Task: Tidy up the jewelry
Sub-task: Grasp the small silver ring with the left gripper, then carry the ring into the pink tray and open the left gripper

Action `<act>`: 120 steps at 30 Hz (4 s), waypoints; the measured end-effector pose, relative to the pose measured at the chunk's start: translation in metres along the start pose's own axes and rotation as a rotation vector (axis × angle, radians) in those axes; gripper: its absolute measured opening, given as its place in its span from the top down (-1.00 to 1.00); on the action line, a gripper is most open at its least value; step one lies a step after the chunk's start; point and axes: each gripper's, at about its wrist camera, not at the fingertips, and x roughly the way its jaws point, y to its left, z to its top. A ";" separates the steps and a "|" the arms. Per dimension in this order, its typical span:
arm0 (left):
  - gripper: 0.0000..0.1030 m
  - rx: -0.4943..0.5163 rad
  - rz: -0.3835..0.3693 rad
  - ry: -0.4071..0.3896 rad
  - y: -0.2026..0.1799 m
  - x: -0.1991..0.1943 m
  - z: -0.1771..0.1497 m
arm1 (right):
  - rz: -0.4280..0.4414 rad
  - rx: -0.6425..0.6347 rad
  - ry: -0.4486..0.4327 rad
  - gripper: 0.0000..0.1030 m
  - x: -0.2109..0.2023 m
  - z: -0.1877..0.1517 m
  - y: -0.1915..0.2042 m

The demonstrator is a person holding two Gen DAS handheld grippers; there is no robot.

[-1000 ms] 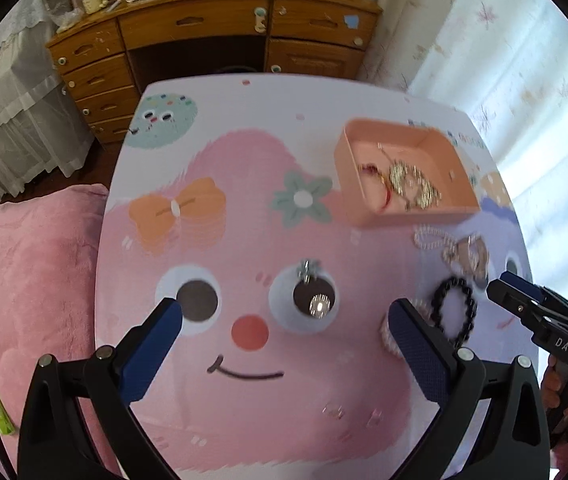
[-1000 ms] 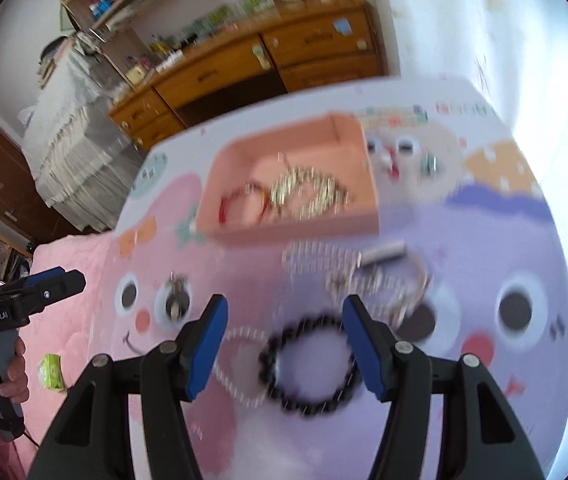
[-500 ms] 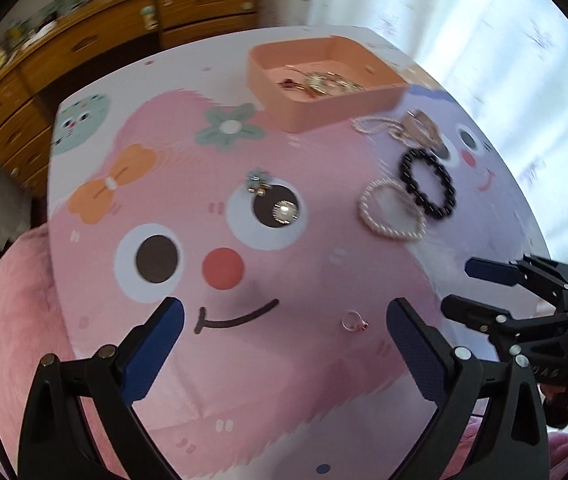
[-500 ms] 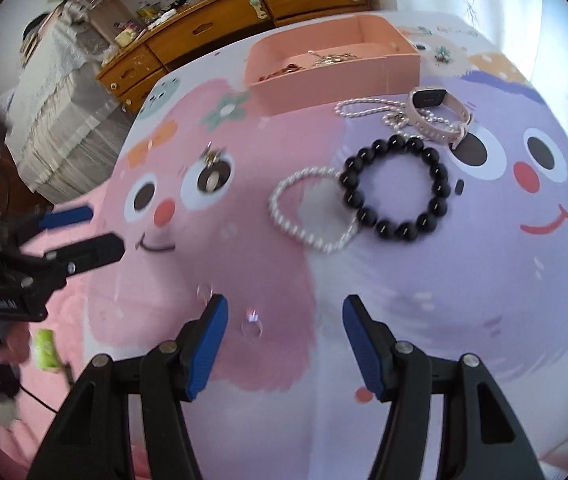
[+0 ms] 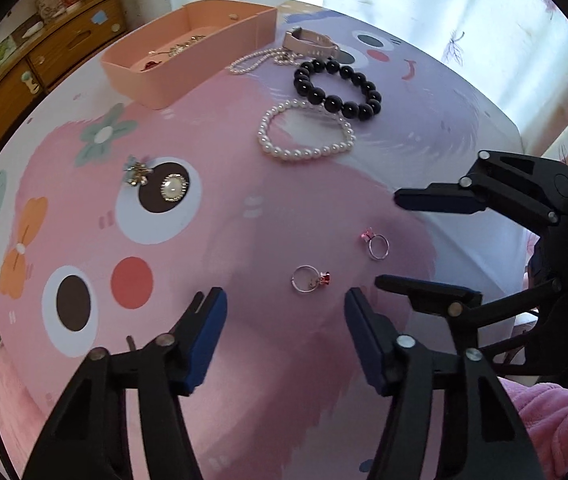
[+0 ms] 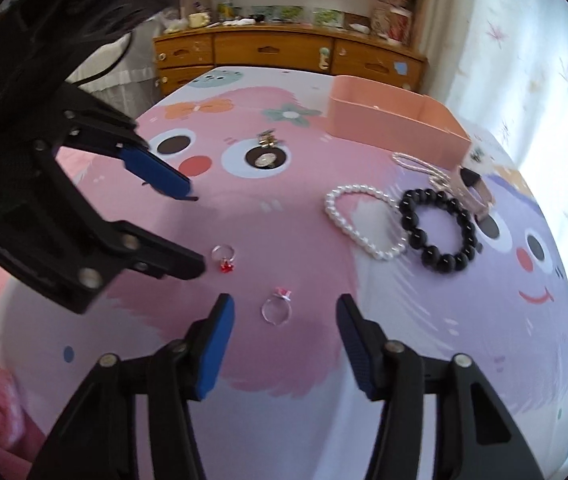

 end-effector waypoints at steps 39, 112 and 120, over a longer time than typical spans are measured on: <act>0.49 0.028 0.016 -0.017 -0.017 0.010 0.005 | 0.048 0.092 -0.003 0.70 0.006 0.002 -0.007; -0.20 -0.699 0.266 -0.302 0.084 -0.017 0.206 | 0.218 0.350 -0.147 0.68 0.061 0.168 -0.253; -0.53 -0.680 0.291 -0.280 0.083 -0.015 0.206 | 0.209 0.382 -0.120 0.67 0.064 0.161 -0.263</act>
